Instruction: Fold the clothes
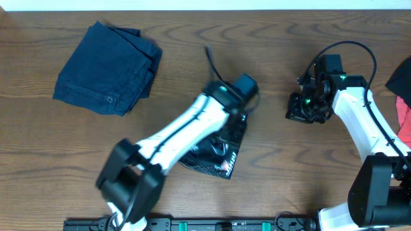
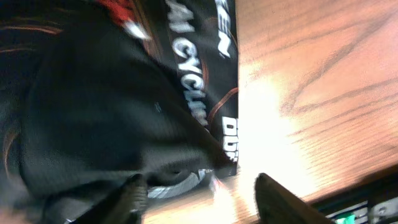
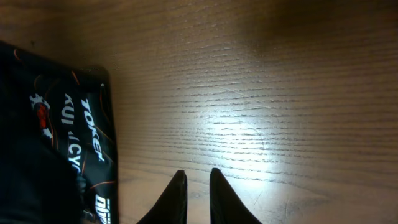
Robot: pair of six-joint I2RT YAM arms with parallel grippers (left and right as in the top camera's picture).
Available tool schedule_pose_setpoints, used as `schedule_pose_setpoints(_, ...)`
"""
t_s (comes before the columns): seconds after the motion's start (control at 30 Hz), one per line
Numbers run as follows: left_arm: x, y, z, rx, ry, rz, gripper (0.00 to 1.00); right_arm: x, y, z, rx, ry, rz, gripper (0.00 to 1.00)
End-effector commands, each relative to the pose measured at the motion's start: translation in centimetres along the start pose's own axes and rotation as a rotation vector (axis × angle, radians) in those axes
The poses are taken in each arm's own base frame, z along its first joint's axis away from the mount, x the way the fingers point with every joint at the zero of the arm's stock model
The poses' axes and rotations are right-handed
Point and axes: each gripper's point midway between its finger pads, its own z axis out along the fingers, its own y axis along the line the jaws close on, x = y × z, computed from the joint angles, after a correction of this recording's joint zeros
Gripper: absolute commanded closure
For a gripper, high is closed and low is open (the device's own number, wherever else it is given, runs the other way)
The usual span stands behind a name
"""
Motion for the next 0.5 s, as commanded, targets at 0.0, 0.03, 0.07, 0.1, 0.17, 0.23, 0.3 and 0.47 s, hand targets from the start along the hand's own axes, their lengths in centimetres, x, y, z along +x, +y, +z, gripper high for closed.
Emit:
schedule_pose_setpoints(0.0, 0.7, 0.2, 0.8, -0.021, 0.034, -0.023, 0.36, -0.1, -0.1, -0.2, 0.002, -0.007, 0.012, 0.86)
schedule_pose_setpoints(0.03, 0.7, 0.2, 0.5, -0.021, 0.035, -0.024, 0.34, -0.1, 0.0, -0.2, -0.002, -0.006, 0.011, 0.85)
schedule_pose_setpoints(0.07, 0.7, 0.4, -0.1, -0.02, 0.034, -0.03, 0.33, -0.1, 0.2, -0.2, -0.011, -0.005, 0.011, 0.84)
schedule_pose_setpoints(0.1, 0.7, 0.6, -0.9, -0.021, 0.03, -0.038, 0.31, 0.0, 0.6, -0.2, -0.031, -0.001, -0.007, 0.83)
schedule_pose_setpoints(0.17, 0.7, 1.4, -2.6, -0.04, 0.015, -0.054, 0.25, 0.2, 2.2, -0.2, -0.103, 0.008, -0.089, 0.79)
schedule_pose_setpoints(0.23, 0.9, 3.1, -4.6, -0.089, -0.011, -0.076, 0.23, 0.7, 4.1, -0.2, -0.181, 0.019, -0.179, 0.75)
schedule_pose_setpoints(0.3, 1.2, 5.0, -6.7, -0.138, -0.044, -0.105, 0.21, 1.5, 6.1, -0.1, -0.239, 0.033, -0.263, 0.72)
schedule_pose_setpoints(0.47, 2.4, 10.4, -11.2, -0.226, -0.135, -0.216, 0.19, 3.9, 10.9, 1.1, -0.279, 0.052, -0.494, 0.67)
